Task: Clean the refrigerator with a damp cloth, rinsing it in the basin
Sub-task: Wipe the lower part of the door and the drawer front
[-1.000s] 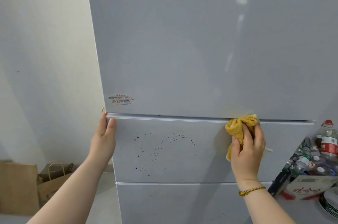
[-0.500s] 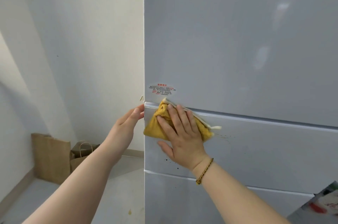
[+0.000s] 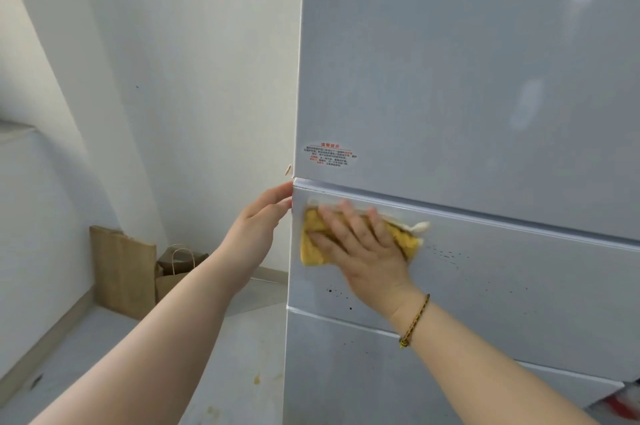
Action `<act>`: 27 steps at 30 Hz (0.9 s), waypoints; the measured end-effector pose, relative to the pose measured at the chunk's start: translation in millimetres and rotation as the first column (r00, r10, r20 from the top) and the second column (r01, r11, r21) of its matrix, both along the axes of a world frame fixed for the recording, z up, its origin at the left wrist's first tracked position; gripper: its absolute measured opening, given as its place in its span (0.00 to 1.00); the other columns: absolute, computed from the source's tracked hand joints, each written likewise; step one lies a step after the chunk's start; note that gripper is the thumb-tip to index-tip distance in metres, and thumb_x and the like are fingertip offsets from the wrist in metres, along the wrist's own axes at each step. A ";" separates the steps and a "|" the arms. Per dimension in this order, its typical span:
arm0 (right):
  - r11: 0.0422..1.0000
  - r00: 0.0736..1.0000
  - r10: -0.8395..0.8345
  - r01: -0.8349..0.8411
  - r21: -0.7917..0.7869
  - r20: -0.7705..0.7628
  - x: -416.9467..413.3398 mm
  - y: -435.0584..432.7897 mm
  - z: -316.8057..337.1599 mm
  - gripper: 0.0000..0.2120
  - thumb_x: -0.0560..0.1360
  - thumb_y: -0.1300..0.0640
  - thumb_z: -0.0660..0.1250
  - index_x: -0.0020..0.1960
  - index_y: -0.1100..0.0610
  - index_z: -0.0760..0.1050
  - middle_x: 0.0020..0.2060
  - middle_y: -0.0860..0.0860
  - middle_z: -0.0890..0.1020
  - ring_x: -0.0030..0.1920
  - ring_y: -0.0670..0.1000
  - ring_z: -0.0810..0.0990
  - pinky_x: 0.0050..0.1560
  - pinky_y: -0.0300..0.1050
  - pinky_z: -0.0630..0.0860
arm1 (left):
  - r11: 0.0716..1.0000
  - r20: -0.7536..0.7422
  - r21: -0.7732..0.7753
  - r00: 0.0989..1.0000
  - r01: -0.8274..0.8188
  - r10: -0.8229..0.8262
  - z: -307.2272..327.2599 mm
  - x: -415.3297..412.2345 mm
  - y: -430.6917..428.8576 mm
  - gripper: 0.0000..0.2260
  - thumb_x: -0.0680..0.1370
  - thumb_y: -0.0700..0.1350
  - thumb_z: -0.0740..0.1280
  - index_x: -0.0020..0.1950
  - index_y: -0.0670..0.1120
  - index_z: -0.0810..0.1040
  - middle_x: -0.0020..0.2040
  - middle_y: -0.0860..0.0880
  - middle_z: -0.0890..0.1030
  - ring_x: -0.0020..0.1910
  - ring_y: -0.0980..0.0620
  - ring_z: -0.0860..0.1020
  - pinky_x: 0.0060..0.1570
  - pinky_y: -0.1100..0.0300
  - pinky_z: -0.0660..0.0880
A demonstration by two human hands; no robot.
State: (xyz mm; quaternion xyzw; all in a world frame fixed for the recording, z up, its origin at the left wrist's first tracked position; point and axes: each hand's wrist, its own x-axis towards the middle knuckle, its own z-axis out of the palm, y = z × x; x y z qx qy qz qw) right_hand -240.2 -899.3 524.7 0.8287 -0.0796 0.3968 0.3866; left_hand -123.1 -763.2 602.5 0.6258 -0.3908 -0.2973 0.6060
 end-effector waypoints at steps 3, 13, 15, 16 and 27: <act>0.993 0.976 -0.024 -0.002 0.117 0.218 9.8 5.3 16.3 0.21 0.73 0.59 0.58 0.66 0.51 0.64 0.73 0.53 0.56 0.75 0.56 0.45 0.73 0.54 0.41 | 1.000 -0.011 -0.021 1.000 -0.012 0.012 -1.3 -1.3 -1.0 0.15 0.79 0.41 0.54 0.52 0.60 0.73 0.55 0.61 0.76 0.60 0.60 0.71 0.56 0.67 0.66; 0.998 0.983 0.042 -0.035 0.045 -0.178 14.9 8.8 -64.5 0.28 0.68 0.64 0.51 0.68 0.54 0.58 0.74 0.58 0.39 0.74 0.57 0.35 0.73 0.51 0.35 | 0.998 0.018 -0.005 0.998 -0.062 0.062 -0.6 1.7 -6.5 0.23 0.76 0.32 0.50 0.51 0.58 0.73 0.50 0.63 0.75 0.49 0.71 0.73 0.55 0.69 0.65; 0.999 0.965 0.048 -0.044 0.019 -0.256 6.3 6.4 -65.0 0.28 0.67 0.65 0.49 0.67 0.55 0.59 0.73 0.55 0.51 0.73 0.57 0.34 0.74 0.51 0.36 | 0.996 0.037 0.017 0.996 -0.083 0.082 -3.4 -5.1 -6.0 0.22 0.77 0.33 0.50 0.57 0.58 0.69 0.54 0.63 0.73 0.53 0.67 0.71 0.58 0.64 0.60; 0.998 0.963 0.056 -0.052 0.021 -0.263 3.6 5.6 -59.8 0.27 0.67 0.64 0.49 0.67 0.55 0.59 0.71 0.53 0.56 0.73 0.57 0.34 0.74 0.51 0.37 | 0.993 0.075 0.030 0.991 -0.114 0.112 -7.1 -8.8 -5.7 0.22 0.78 0.34 0.51 0.63 0.58 0.66 0.59 0.61 0.71 0.57 0.64 0.70 0.59 0.64 0.59; 0.979 0.967 -0.075 0.025 0.201 0.243 -14.6 -0.6 -67.7 0.21 0.76 0.55 0.52 0.68 0.53 0.56 0.75 0.53 0.42 0.75 0.55 0.43 0.74 0.54 0.40 | 0.996 0.462 0.001 0.883 -0.092 0.081 -52.2 -40.1 -3.5 0.23 0.78 0.47 0.57 0.59 0.70 0.47 0.61 0.76 0.43 0.66 0.73 0.45 0.65 0.74 0.46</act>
